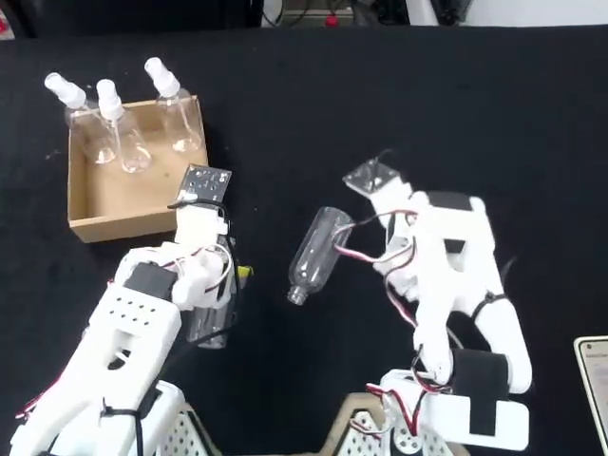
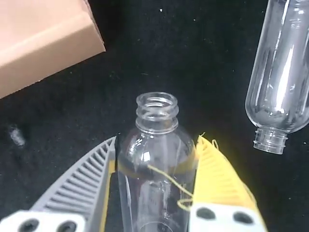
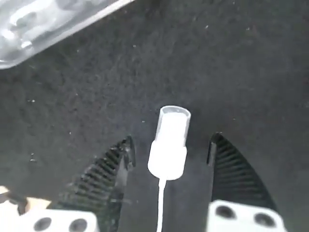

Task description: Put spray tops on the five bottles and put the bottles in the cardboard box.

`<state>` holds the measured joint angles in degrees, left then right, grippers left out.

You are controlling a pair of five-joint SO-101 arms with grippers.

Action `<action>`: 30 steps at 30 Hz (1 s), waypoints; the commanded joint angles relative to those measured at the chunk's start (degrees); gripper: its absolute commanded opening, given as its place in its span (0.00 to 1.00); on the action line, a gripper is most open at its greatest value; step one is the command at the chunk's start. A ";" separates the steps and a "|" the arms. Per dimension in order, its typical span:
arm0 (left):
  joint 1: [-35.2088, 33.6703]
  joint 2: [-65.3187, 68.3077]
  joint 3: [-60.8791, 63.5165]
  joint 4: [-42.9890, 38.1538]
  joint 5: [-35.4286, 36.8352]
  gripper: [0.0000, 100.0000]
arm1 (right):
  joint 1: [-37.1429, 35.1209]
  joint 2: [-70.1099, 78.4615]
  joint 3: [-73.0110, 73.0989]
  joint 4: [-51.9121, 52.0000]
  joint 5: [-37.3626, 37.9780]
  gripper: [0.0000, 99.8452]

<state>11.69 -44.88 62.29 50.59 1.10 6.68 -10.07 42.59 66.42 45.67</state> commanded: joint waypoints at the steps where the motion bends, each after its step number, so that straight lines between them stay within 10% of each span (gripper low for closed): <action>1: 0.40 -1.23 -0.31 -0.79 0.18 0.13 | 1.14 0.31 1.45 -3.16 0.53 0.19; 7: 0.40 -1.23 -0.31 -0.79 0.18 0.13 | 1.32 -0.22 1.10 -3.43 -1.32 0.01; 17: 0.40 -1.23 -0.31 -0.88 0.09 0.13 | 0.53 -8.22 -28.53 15.82 -18.55 0.01; 23: 0.31 -1.23 -0.31 -0.79 0.09 0.13 | -3.34 -4.62 -26.77 26.90 -6.42 0.13; 30: 0.31 -1.23 -0.31 -0.79 0.09 0.13 | -3.16 -1.19 -10.15 14.95 5.80 0.22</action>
<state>11.69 -44.88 62.29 50.59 1.10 4.04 -10.86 28.18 86.46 48.84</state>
